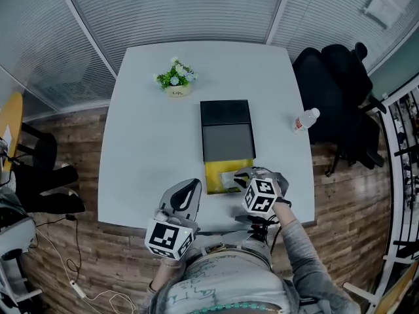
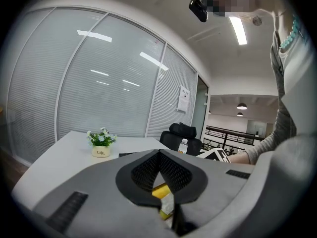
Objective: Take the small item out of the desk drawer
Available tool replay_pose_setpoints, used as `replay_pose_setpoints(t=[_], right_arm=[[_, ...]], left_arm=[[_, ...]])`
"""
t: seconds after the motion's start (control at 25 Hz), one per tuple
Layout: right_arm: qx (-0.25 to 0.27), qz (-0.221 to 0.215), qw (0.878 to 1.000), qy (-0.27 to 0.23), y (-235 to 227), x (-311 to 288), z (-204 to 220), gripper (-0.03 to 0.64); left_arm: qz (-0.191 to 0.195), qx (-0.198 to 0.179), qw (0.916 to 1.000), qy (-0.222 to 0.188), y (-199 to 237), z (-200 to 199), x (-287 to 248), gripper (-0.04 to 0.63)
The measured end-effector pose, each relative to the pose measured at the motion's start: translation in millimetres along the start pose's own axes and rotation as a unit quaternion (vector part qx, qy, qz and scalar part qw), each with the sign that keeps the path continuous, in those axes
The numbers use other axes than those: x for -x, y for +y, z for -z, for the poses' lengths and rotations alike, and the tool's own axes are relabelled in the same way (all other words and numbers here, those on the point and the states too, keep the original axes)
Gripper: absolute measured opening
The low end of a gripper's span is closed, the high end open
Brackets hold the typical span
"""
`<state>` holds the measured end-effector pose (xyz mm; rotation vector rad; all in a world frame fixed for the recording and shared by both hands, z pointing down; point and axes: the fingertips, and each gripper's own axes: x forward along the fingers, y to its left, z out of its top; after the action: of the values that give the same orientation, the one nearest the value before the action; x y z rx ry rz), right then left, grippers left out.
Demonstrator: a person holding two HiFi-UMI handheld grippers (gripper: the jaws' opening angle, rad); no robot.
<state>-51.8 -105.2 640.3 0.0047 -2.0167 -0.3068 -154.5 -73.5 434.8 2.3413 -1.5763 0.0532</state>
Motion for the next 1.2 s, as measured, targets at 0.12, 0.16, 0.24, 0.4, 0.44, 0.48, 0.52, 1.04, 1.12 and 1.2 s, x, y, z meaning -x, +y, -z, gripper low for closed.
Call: replay_pose_setpoints(t=[0.12,0.16,0.24,0.4,0.44,0.48,0.52,1.04,1.12,1.2], right_arm=[[-0.008,-0.028,0.999,0.019,3,-17,10,0.046],[-0.008,-0.037,0.999,0.027,4,-22,14,0.051],[-0.007,-0.056,0.998,0.042,8,-31,20,0.054],[-0.014,-0.08,0.995,0.055,13,-45,25,0.054],[-0.017,-0.084,0.995,0.055,12,-48,25,0.054],[-0.02,-0.087,0.994,0.056,12,-51,24,0.054],[-0.023,-0.089,0.994,0.057,13,-53,24,0.052],[-0.053,-0.094,0.992,0.069,17,-64,25,0.003],[-0.052,-0.093,0.992,0.069,17,-63,26,0.003],[-0.051,-0.091,0.992,0.069,17,-62,27,0.003]], left_arm=[[0.0,0.006,1.0,0.004,4,3,0,-0.003],[-0.001,0.008,1.0,0.006,6,5,1,-0.003],[-0.002,0.012,0.9999,0.01,9,8,3,-0.003],[-0.005,0.021,0.9996,0.018,14,13,10,-0.003],[-0.005,0.024,0.9995,0.019,15,14,11,-0.003],[-0.006,0.028,0.9994,0.019,16,15,12,-0.003],[-0.005,0.032,0.9993,0.018,17,15,13,-0.003],[-0.003,0.039,0.9992,0.011,10,15,18,-0.003],[0.0,0.042,0.9991,0.01,7,13,17,-0.003],[0.004,0.039,0.9992,0.009,4,11,16,-0.003]])
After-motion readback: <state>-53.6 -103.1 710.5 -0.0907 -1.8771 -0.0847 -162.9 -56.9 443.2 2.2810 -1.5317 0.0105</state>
